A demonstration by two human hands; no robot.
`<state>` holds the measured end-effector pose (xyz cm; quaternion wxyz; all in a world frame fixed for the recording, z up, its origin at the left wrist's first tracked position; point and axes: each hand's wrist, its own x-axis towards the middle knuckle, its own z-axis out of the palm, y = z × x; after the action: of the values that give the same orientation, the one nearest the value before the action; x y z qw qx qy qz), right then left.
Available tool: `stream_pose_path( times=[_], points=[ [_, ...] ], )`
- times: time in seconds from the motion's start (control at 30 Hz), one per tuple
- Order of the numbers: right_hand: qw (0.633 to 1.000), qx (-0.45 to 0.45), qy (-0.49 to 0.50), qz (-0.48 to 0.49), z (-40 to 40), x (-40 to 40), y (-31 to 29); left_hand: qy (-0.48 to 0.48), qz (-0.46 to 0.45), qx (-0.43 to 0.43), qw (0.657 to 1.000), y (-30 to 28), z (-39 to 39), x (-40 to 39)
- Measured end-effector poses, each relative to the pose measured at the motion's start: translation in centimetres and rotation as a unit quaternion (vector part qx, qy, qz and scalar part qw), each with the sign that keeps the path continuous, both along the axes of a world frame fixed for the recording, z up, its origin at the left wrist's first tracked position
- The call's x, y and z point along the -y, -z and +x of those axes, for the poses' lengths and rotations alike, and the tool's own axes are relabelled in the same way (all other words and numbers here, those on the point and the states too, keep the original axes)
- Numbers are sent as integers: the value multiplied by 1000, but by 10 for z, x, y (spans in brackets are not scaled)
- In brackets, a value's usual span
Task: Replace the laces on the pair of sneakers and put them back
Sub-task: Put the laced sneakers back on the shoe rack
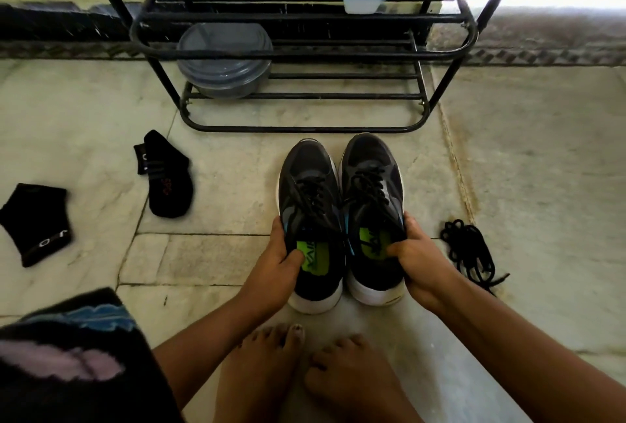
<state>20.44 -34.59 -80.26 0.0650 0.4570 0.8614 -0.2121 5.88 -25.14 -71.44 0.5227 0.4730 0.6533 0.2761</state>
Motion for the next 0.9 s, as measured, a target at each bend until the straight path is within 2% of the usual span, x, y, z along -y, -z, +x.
stream_pose_path(
  times=[0.17, 0.23, 0.3, 0.37, 0.4, 0.43, 0.5, 0.53, 0.57, 0.6, 0.73, 0.9],
  points=[
    [998, 30, 6, -54, 0, -10, -15, 46, 27, -5, 999, -29, -8, -1],
    [998, 38, -13, -49, -1, -8, -14, 46, 28, 0, 999, -42, -12, 1],
    [996, 26, 3, -83, -3, -4, -13, 37, 28, 9, 999, -57, -16, 2],
    [985, -64, 86, -138, 6, -24, -28, 36, 32, 17, 999, -75, -18, 3],
    [972, -122, 153, -129, 18, -49, -51, 38, 42, 21, 998, -90, -18, 4],
    [942, -178, 237, -158, 30, -75, -80, 38, 46, 25, 998, -101, -18, 4],
    [856, -332, 353, -181, 55, -121, -157, 37, 68, 17, 997, -129, -18, 2],
    [812, -407, 365, -205, 63, -135, -193, 38, 76, 7, 996, -142, -19, 0],
    [785, -460, 354, -215, 70, -141, -225, 41, 90, -6, 995, -159, -19, -1],
    [775, -479, 353, -213, 69, -139, -244, 43, 99, -17, 994, -172, -20, -3],
    [781, -490, 344, -180, 64, -127, -323, 41, 151, -39, 987, -235, -21, -5],
    [769, -526, 333, -144, 55, -127, -394, 15, 206, -15, 978, -293, -17, -6]
  ],
)
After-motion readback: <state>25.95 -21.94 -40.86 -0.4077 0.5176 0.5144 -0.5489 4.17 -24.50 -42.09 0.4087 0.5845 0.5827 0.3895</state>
